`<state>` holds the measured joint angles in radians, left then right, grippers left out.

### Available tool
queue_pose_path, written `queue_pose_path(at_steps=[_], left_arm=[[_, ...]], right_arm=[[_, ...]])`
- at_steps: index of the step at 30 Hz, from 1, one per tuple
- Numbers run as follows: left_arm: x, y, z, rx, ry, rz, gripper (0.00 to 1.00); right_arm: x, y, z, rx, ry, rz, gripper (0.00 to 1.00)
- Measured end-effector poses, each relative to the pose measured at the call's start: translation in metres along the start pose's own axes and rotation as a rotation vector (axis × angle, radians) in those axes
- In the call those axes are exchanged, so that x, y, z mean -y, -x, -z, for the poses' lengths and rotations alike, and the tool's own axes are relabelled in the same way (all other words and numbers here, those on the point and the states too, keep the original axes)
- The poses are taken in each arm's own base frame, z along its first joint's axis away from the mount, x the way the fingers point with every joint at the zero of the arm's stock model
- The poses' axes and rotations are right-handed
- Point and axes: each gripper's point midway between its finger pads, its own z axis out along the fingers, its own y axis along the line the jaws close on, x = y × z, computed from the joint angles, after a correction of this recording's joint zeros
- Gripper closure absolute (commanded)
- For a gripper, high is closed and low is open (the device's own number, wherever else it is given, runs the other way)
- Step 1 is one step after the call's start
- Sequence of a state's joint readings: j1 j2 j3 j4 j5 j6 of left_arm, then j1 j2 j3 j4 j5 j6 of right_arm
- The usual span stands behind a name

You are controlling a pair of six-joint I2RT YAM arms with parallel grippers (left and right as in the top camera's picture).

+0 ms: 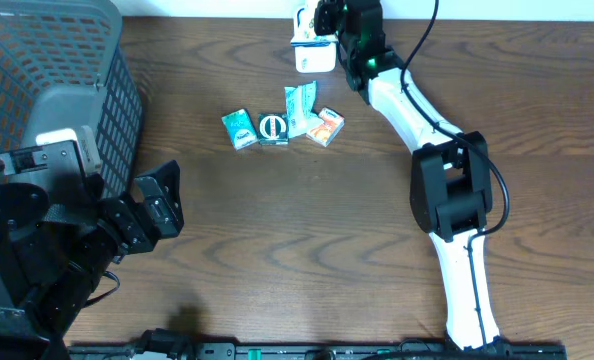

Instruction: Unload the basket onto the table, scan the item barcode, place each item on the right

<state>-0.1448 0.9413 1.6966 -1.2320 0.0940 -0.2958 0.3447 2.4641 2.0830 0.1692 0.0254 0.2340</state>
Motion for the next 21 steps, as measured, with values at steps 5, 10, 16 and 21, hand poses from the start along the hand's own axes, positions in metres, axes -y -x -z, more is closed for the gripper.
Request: queue_pose_path(at_steps=[5, 10, 16, 21], left_arm=[[0.000, 0.000, 0.000, 0.000, 0.000, 0.000, 0.02], [0.000, 0.000, 0.000, 0.000, 0.000, 0.000, 0.02], [0.000, 0.000, 0.000, 0.000, 0.000, 0.000, 0.02], [0.000, 0.000, 0.000, 0.000, 0.000, 0.000, 0.02]], right_arm=[[-0.002, 0.005, 0.000, 0.003, 0.005, 0.000, 0.99], [0.001, -0.011, 0.001, -0.064, -0.009, 0.001, 0.99], [0.003, -0.017, 0.001, -0.091, -0.015, 0.002, 0.99], [0.007, -0.020, 0.002, -0.107, -0.026, 0.002, 0.99]])
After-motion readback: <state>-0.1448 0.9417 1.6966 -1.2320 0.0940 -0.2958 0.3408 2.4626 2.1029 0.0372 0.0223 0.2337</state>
